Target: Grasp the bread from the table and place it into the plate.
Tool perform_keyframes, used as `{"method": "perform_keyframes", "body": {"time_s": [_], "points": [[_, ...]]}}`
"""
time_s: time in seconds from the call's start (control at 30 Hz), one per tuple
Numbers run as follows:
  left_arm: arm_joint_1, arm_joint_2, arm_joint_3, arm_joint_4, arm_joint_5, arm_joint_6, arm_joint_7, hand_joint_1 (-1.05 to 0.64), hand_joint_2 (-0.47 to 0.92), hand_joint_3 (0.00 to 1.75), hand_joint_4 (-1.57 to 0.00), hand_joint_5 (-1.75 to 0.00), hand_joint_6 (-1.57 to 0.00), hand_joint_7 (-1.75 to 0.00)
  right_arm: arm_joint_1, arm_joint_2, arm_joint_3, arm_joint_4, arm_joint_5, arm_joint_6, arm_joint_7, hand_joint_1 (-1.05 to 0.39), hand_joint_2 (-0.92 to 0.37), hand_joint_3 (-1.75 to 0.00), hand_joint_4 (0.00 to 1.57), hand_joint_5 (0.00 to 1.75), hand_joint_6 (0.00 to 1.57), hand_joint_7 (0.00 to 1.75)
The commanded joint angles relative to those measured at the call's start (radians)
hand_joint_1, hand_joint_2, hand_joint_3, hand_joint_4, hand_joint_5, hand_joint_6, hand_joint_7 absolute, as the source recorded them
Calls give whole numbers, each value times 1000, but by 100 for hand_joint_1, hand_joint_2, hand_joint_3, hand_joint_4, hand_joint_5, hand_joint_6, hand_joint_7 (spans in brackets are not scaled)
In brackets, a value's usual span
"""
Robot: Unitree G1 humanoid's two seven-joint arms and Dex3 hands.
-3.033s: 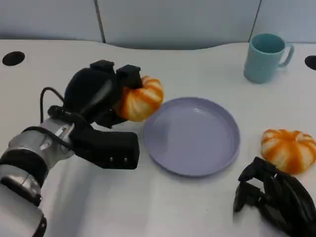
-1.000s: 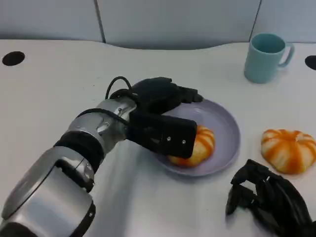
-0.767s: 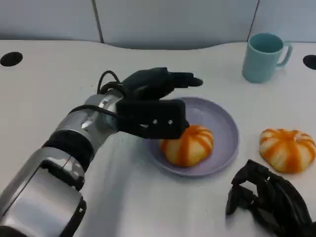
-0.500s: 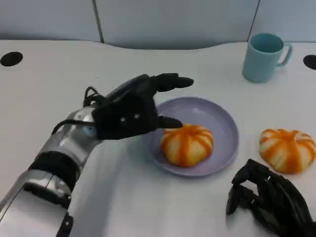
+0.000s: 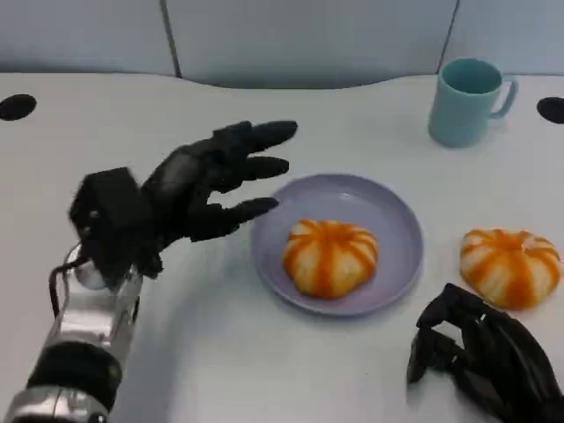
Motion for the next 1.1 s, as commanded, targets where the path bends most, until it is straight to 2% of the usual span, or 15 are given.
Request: {"method": "perform_keyframes", "body": {"time_s": [0.03, 0.07, 0.13, 0.17, 0.2, 0.23, 0.27, 0.37, 0.4, 0.47, 0.57, 0.67, 0.9, 1.1], "points": [[203, 0, 89, -209, -200, 201, -100, -66, 92, 25, -57, -82, -69, -22, -12, -24, -15, 23, 3, -15, 7, -57, -92, -34, 62, 173, 62, 139], [234, 2, 95, -257, -229, 252, -114, -62, 92, 27, -63, -89, -76, -25, -15, -24, -15, 28, 4, -15, 7, -57, -92, -33, 63, 173, 63, 139], [304, 14, 101, -361, -256, 335, -114, -60, 92, 28, -66, -93, -80, -27, -17, -25, -17, 29, 7, -12, 8, -58, -92, -32, 63, 173, 63, 139], [336, 20, 100, -408, -256, 365, -102, -62, 92, 31, -65, -120, -84, -46, -16, -26, -16, 28, 7, -10, 8, -58, -92, -32, 63, 173, 63, 140], [359, 24, 101, -445, -254, 390, -93, -63, 92, 31, -64, -131, -80, -62, -16, -26, -16, 27, 8, -9, 8, -58, -92, -32, 63, 173, 63, 140], [400, 23, 104, -502, -252, 409, -70, -63, 92, 31, -63, -136, -78, -71, -15, -28, -16, 26, 6, -10, 7, -58, -92, -32, 63, 174, 62, 140], [426, 20, 107, -541, -251, 424, -53, -63, 92, 32, -62, -154, -72, -99, -14, -29, -16, 26, 4, -12, 7, -58, -92, -31, 62, 174, 61, 140], [523, 5, 113, -660, -256, 441, -18, -61, 92, 35, -60, -172, -55, -143, 0, -29, -16, 18, 7, -17, 14, -58, -92, -31, 62, 174, 60, 140], [551, -3, 115, -693, -258, 445, -3, -60, 92, 36, -61, -173, -52, -151, 3, -29, -16, 17, 10, -18, 18, -57, -92, -32, 62, 173, 61, 138], [579, -10, 116, -729, -260, 455, 17, -58, 92, 37, -63, -174, -50, -159, 5, -29, -17, 16, 13, -19, 22, -57, -92, -32, 64, 171, 62, 135], [615, -14, 114, -754, -256, 457, 24, -58, 92, 37, -64, -175, -49, -161, 5, -30, -16, 11, 10, -10, 18, -57, -92, -32, 64, 171, 62, 134], [665, -18, 113, -767, -257, 455, 19, -54, 92, 42, -71, -175, -47, -173, 5, -30, -14, 0, 8, -1, 9, -58, -92, -31, 63, 171, 63, 135], [689, -43, 119, -717, -258, 449, 21, -52, 92, 40, -77, -175, -51, -172, -8, -34, -18, 18, 8, -6, 11, -58, -92, -31, 63, 171, 64, 135], [698, -37, 122, -697, -250, 458, 23, -51, 92, 36, -80, -175, -55, -175, 0, -41, -17, 6, 0, -12, 1, -57, -92, -34, 62, 173, 62, 138]]}}
